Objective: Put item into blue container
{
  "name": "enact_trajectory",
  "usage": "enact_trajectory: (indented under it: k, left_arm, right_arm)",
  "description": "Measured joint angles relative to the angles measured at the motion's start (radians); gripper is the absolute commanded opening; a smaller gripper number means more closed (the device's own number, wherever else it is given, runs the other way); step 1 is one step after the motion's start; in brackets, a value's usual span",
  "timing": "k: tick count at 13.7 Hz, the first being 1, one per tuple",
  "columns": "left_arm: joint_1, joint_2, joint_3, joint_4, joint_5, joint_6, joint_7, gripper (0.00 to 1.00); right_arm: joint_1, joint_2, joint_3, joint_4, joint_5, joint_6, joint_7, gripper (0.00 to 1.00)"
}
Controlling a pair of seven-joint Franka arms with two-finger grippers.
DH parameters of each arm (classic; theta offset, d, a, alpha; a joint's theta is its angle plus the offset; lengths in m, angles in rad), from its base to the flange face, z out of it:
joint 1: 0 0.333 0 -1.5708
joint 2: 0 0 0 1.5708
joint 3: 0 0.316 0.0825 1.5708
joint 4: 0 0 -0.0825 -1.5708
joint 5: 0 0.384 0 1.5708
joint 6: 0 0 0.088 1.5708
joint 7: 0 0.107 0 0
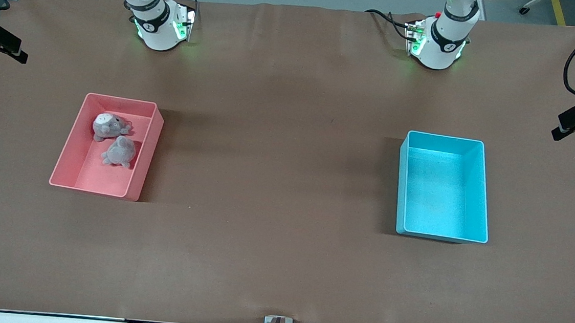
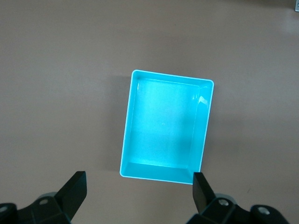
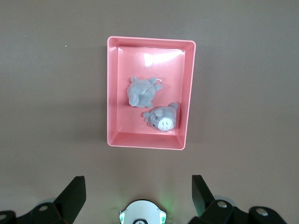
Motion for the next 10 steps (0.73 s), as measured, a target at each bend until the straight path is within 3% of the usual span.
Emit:
enact_trajectory:
  k: [10]
  left_arm:
    - [0.000,0.000,-0.001,0.000,0.000,0.008,0.000,1.00]
  right_arm:
    - [0.001,-0.013,0.005,0.009,0.001,0.010,-0.030,1.00]
